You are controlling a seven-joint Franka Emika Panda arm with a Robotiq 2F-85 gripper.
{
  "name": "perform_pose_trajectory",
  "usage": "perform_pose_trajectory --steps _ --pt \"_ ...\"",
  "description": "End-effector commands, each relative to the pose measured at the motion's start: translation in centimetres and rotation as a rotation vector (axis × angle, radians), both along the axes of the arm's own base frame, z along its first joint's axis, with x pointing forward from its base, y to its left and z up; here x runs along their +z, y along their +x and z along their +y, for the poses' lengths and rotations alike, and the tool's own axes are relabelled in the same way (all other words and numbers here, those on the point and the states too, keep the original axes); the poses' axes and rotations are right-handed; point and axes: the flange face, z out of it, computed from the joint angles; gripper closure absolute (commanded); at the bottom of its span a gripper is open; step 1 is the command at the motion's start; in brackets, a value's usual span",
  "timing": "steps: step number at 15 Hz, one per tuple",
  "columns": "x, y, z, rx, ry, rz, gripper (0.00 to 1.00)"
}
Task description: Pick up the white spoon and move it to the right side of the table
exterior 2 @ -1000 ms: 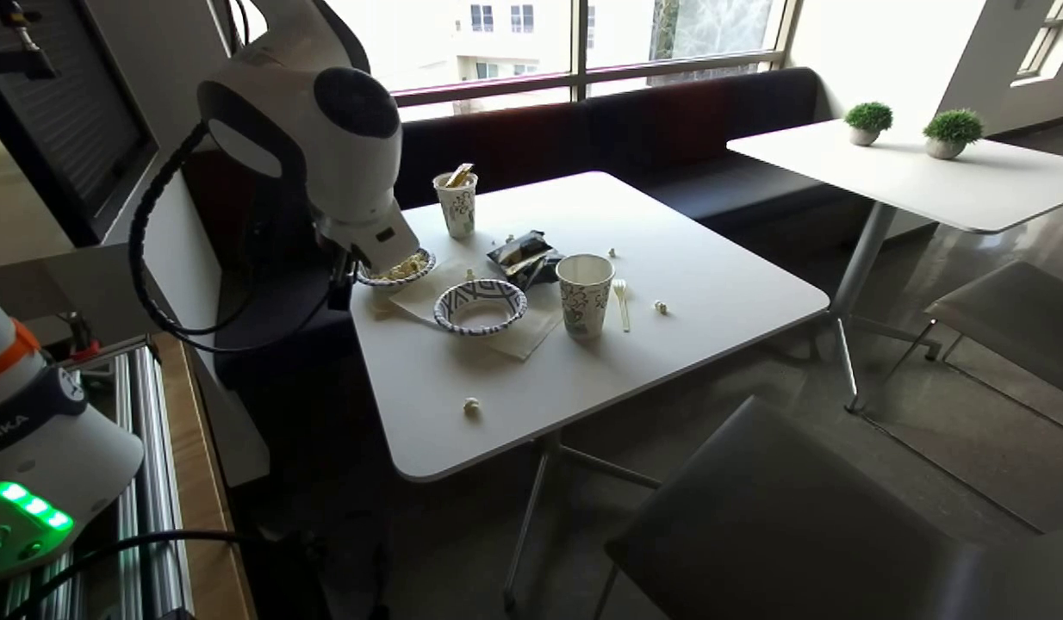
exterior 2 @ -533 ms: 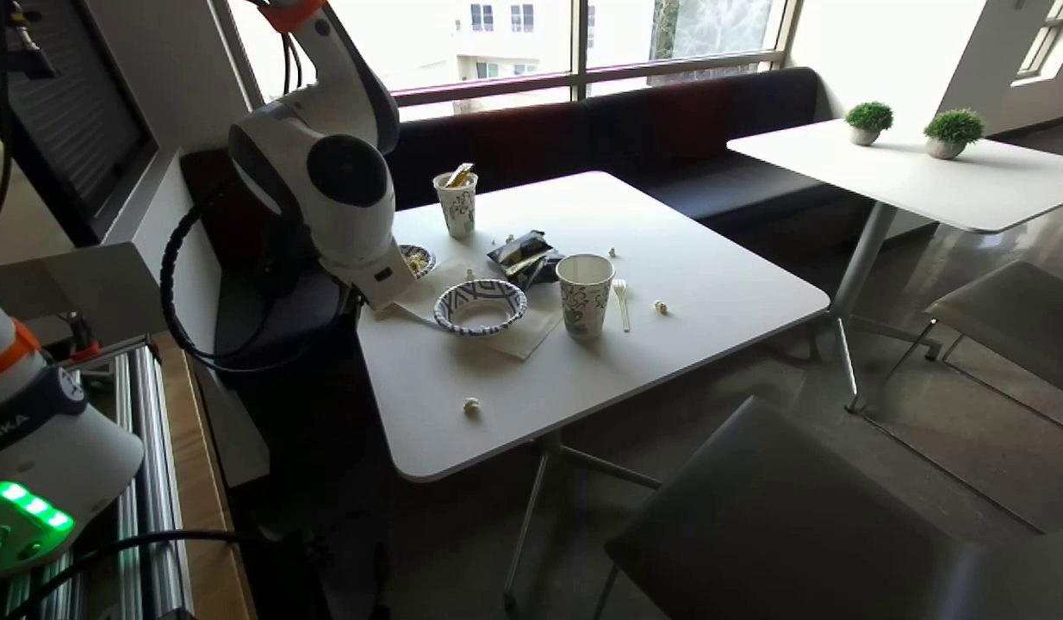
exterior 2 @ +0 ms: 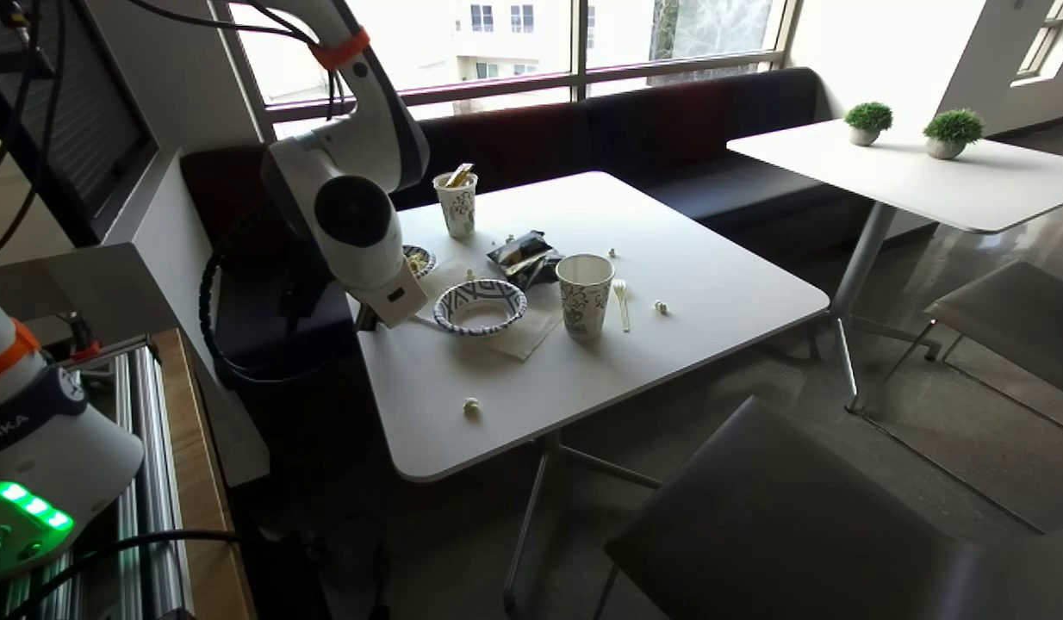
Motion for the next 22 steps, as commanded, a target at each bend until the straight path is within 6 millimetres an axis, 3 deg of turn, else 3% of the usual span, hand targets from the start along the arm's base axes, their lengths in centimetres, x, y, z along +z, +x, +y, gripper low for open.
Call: perform_pose_trajectory --steps 1,7,8,16,22 --pt "-1.6 0.5 0.0 -0.021 -0.019 -0.010 0.49" --pt "-2.4 0.4 -0.4 -0.009 -0.052 0.006 0.65" --pt "-2.4 0.4 -0.3 -0.004 -0.054 0.009 0.61" --pt "-2.1 0.3 1.3 0.057 -0.134 0.011 0.57" --pt "-1.8 0.1 2.8 0.109 -0.251 0.000 0.62"
